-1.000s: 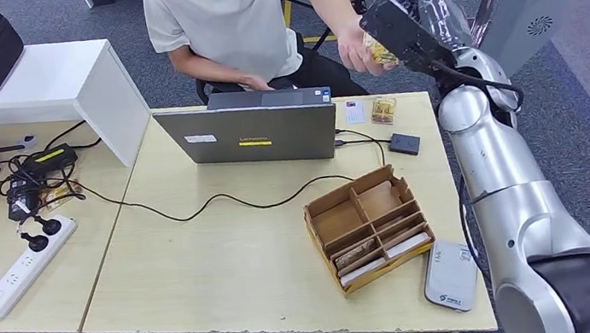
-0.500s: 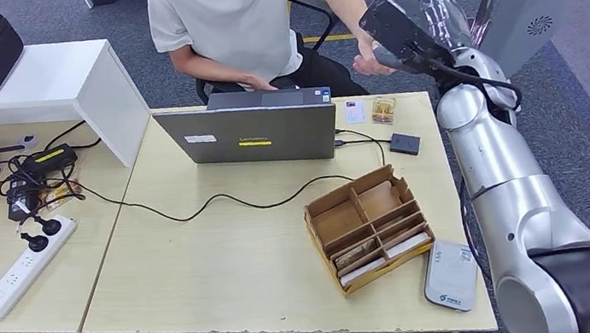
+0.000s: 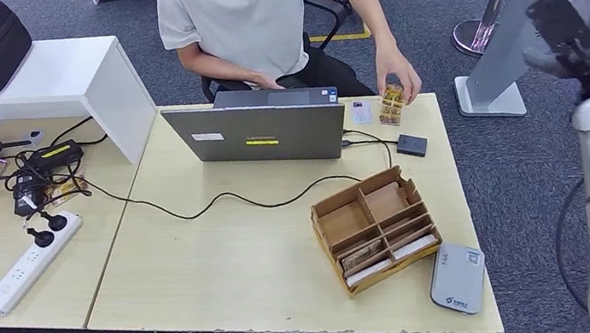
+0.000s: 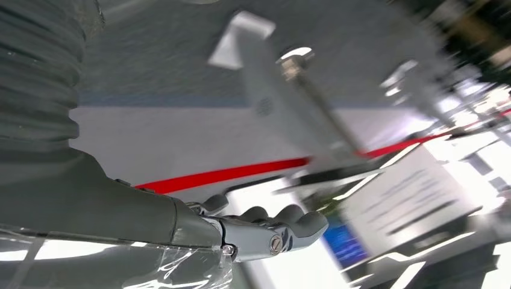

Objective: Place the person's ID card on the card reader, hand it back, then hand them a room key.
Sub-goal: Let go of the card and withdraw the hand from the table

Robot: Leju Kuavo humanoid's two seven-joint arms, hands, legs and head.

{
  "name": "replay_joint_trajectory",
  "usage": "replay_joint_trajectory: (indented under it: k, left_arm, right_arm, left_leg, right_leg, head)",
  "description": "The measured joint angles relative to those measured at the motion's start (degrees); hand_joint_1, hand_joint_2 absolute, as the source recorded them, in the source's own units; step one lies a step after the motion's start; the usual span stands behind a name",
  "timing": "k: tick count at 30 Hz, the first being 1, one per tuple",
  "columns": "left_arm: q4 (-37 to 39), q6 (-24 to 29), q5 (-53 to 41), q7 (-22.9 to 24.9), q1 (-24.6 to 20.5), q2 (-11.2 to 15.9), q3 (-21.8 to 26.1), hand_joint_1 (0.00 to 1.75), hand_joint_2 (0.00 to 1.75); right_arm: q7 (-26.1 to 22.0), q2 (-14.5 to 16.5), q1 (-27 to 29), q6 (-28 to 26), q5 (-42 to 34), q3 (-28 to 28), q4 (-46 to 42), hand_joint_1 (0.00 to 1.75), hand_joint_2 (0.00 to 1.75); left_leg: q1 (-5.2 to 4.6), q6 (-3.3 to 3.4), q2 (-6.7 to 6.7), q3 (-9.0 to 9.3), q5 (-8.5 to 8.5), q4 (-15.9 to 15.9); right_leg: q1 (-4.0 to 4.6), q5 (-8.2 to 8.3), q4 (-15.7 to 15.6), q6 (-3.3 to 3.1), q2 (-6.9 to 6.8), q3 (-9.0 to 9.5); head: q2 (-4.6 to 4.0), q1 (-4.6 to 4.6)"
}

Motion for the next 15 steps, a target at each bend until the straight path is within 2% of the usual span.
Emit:
replay_joint_trajectory:
  k: [3,7,11,15]
  left_arm:
    - [0.0,0.49,0.06,1.22,0.34,-0.01,0.47,0.0,1.75]
    - [0.0,0.67,0.15,2.07,0.4,0.01,0.87,0.0,1.75]
    - [0.0,0.67,0.16,2.34,0.42,0.01,0.93,0.0,1.75]
    - [0.0,0.88,0.36,2.37,0.13,-0.01,1.01,0.0,1.75]
  right_arm:
    - [-1.51,-7.34,5.46,-1.03,-1.69,-5.27,1.3,0.0,1.75]
    - [-3.48,-14.41,13.3,-1.8,-4.04,-12.67,3.06,0.0,1.75]
    - [-4.78,-18.18,18.58,-1.86,-4.26,-18.33,4.28,0.0,1.75]
    - [-2.74,-20.19,21.83,-2.03,-4.21,-21.53,5.12,0.0,1.75]
  left_leg:
    - [-0.02,0.16,-0.09,-0.03,-0.11,0.01]
    - [-0.04,0.3,-0.06,-0.05,-0.26,-0.01]
    - [-0.04,0.33,0.29,-0.02,-0.33,-0.08]
    - [-0.02,0.28,0.46,0.18,-0.35,-0.09]
  right_leg:
    - [-0.02,-0.05,-0.07,0.09,-0.07,0.03]
    - [-0.03,-0.16,-0.1,0.25,-0.06,0.01]
    - [-0.05,-0.17,-0.08,0.26,0.23,-0.03]
    - [-0.01,-0.2,-0.08,0.26,0.44,-0.04]
  head:
    - [0.0,0.03]
    - [0.0,0.0]
    - [0.0,-0.02]
    - [0.0,-0.01]
